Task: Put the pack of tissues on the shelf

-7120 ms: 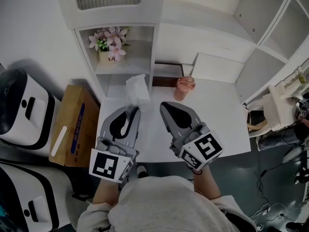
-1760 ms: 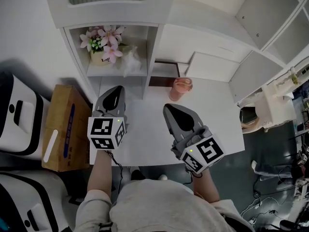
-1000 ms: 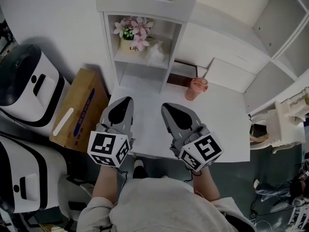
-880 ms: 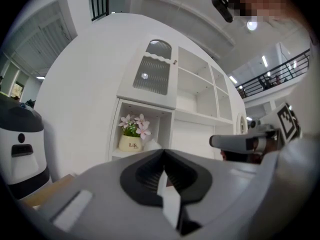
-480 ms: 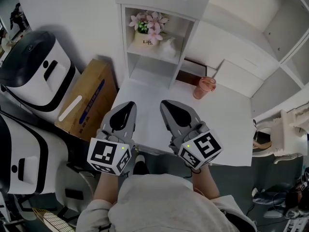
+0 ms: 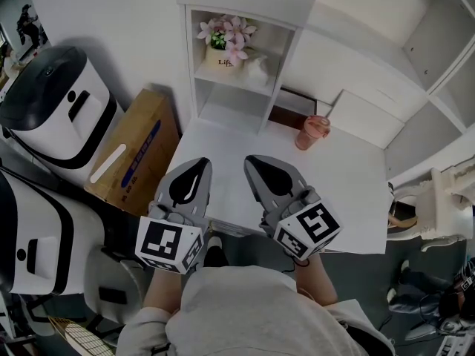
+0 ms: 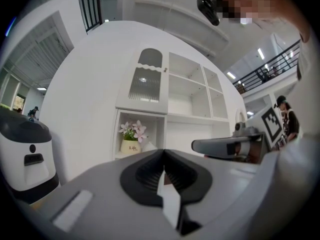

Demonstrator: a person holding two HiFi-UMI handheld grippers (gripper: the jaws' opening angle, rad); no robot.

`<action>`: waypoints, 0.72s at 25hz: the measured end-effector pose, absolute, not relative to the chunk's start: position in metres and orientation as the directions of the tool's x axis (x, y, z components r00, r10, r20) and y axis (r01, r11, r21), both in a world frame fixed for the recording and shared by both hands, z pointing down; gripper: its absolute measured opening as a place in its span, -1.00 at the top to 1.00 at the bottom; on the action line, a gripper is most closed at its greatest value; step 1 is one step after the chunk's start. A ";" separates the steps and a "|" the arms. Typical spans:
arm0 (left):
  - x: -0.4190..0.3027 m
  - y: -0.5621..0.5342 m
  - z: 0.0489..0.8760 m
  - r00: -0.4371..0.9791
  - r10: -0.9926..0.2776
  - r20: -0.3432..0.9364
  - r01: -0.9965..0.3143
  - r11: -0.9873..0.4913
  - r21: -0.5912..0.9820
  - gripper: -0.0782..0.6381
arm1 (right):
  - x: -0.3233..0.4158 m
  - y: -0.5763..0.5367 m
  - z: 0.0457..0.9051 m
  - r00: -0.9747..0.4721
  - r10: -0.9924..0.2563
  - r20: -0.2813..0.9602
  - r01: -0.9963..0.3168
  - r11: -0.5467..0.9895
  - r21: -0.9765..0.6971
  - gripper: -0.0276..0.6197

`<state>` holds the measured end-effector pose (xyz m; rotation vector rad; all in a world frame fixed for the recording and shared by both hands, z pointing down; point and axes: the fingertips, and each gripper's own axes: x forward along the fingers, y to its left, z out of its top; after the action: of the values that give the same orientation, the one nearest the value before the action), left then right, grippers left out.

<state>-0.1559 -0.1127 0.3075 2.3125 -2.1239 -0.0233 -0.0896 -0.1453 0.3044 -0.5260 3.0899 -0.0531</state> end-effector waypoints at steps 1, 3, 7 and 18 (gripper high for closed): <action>-0.155 -0.113 0.307 0.087 -0.996 -0.011 -0.996 -0.087 0.010 0.78 | -0.089 -0.146 0.304 -0.943 -0.332 -0.002 -0.331 0.943 -0.033 0.91; -0.153 -0.114 0.306 0.094 -0.996 -0.013 -0.996 -0.094 0.009 0.78 | -0.087 -0.146 0.303 -0.943 -0.333 -0.003 -0.333 0.942 -0.029 0.91; -0.147 -0.117 0.302 0.108 -0.994 -0.018 -0.994 -0.108 -0.003 0.78 | -0.085 -0.146 0.302 -0.941 -0.338 -0.004 -0.338 0.941 -0.023 0.91; -0.146 -0.128 0.300 0.144 -0.989 -0.014 -0.990 -0.144 -0.004 0.78 | -0.084 -0.157 0.303 -0.930 -0.367 -0.005 -0.366 0.930 -0.029 0.91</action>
<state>-0.1461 -0.1284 0.3005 2.3854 -2.0634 -0.0130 -0.0844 -0.1574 0.3032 -0.5839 3.0757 -0.0430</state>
